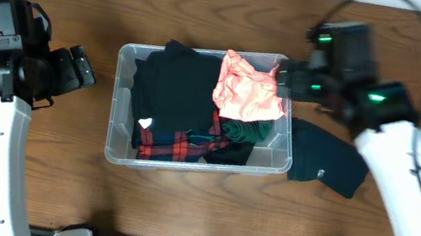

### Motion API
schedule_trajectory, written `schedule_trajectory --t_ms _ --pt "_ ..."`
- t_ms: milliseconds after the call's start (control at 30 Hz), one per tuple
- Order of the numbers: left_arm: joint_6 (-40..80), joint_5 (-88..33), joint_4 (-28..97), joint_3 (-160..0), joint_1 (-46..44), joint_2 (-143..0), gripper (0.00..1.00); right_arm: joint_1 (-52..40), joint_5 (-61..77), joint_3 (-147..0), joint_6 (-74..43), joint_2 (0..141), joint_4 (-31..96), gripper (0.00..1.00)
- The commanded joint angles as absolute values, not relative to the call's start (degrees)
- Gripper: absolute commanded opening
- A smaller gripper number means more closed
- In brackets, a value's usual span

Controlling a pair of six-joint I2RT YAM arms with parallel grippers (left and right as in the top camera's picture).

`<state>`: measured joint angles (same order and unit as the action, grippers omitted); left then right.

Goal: Pack container
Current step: 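Move the right gripper to the dark teal garment and grasp it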

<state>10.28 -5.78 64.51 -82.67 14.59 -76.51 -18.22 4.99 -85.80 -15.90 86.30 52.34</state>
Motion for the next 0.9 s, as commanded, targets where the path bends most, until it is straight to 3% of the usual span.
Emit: schedule_trajectory --t_ms 0,267,467,633,867 --pt "9.5 -5.5 64.7 -83.5 14.9 -76.8 0.98 -8.8 21.6 -85.9 -14.5 86.1 56.7 0.92" --pt "9.5 -5.5 64.7 -83.5 14.9 -76.8 0.98 11.3 25.9 -80.8 -14.1 86.9 66.3 0.95" --pt "9.5 -5.5 64.7 -83.5 14.9 -76.8 0.98 20.8 26.0 -70.7 -13.0 86.9 66.6 0.96" --pt "9.5 -5.5 64.7 -83.5 14.9 -76.8 0.98 24.5 25.9 -57.8 -16.1 86.9 58.0 0.96" --pt "9.5 -5.5 64.7 -83.5 14.9 -76.8 0.98 28.7 25.8 -42.2 -19.0 86.9 36.7 0.95"
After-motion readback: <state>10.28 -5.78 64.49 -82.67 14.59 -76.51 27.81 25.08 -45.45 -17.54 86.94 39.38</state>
